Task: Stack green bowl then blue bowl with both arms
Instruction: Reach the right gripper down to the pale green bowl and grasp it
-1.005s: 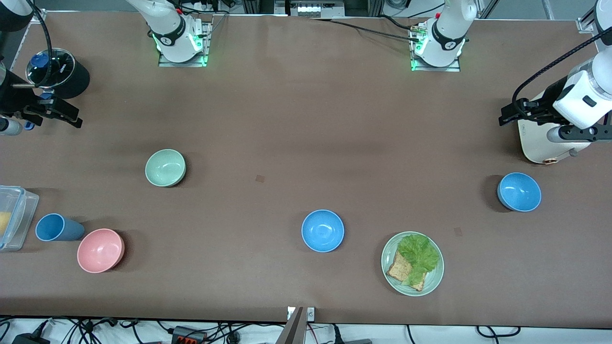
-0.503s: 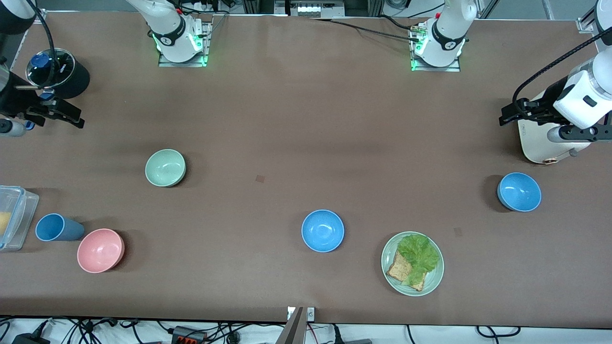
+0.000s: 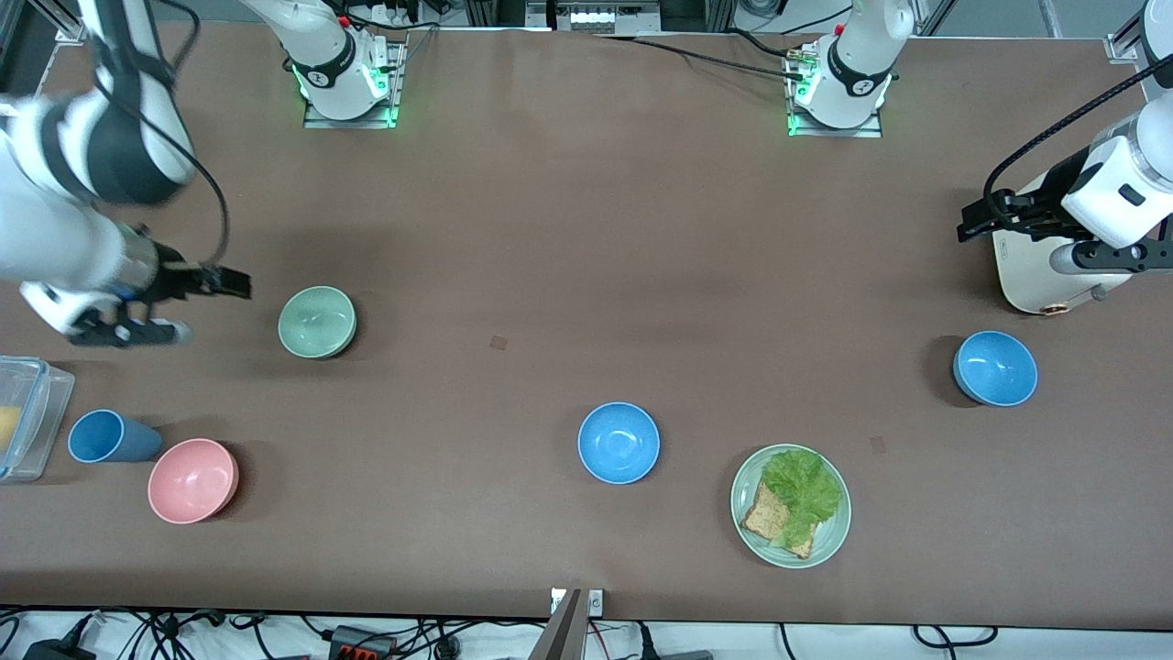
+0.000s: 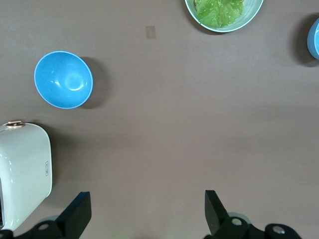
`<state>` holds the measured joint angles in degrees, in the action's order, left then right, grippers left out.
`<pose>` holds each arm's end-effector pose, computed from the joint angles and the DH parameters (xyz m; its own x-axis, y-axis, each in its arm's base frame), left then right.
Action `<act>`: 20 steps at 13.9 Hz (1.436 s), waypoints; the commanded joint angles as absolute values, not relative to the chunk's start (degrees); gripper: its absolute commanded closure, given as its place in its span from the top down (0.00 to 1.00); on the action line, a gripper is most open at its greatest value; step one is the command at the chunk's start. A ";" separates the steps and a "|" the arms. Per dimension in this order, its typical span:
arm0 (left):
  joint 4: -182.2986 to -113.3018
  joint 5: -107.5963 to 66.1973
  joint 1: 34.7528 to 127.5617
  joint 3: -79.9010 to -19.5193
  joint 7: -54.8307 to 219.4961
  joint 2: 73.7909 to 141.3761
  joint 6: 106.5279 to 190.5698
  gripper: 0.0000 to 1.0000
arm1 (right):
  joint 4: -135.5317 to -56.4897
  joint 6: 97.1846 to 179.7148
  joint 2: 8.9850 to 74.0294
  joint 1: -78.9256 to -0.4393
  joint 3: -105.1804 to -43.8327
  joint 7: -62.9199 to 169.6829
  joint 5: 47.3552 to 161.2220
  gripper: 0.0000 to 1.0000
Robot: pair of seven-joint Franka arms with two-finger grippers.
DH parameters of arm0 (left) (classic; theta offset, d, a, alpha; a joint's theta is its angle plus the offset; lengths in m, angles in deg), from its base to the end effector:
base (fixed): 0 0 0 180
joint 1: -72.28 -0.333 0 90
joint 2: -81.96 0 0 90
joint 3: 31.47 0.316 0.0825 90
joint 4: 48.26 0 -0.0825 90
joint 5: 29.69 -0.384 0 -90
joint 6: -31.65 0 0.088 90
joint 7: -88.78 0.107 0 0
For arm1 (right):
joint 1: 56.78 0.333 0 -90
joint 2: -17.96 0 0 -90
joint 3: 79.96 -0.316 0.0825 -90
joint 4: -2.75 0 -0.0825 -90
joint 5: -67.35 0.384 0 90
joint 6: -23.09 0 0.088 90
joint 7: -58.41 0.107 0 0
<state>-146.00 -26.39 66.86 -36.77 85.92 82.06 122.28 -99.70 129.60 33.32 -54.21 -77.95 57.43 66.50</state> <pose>0.5486 -0.0049 0.5612 0.9904 0.0525 -0.1282 0.0594 -0.9969 0.0509 0.6067 0.0060 0.3876 0.9801 0.0303 -0.1962 0.0347 -0.9992 0.0191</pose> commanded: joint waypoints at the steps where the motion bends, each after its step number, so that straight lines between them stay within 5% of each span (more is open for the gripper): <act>1: -145.73 -24.95 66.31 -36.57 88.60 82.31 122.62 1.00 | -99.47 135.65 40.25 -54.41 -77.76 57.45 66.48 1.00; 7: -145.73 -23.36 65.08 -36.48 88.96 82.49 122.53 1.00 | -103.51 142.80 47.65 -54.58 -77.76 57.45 66.74 1.00; 8: -145.73 -23.36 65.08 -36.48 88.96 82.49 122.53 1.00 | -103.51 142.80 48.27 -54.67 -77.85 57.36 66.74 0.85; 11: -145.73 -23.36 65.08 -36.48 88.96 82.49 122.44 1.00 | -103.34 142.63 48.54 -54.58 -77.85 57.27 66.65 0.13; 12: -145.73 -23.36 65.08 -36.48 88.96 82.49 122.35 1.00 | -103.34 142.54 48.54 -54.50 -77.85 56.84 66.65 0.00; 20: -145.73 -23.36 65.08 -36.48 88.96 82.58 122.26 1.00 | -96.50 139.73 48.98 -50.55 -82.22 57.70 68.05 0.00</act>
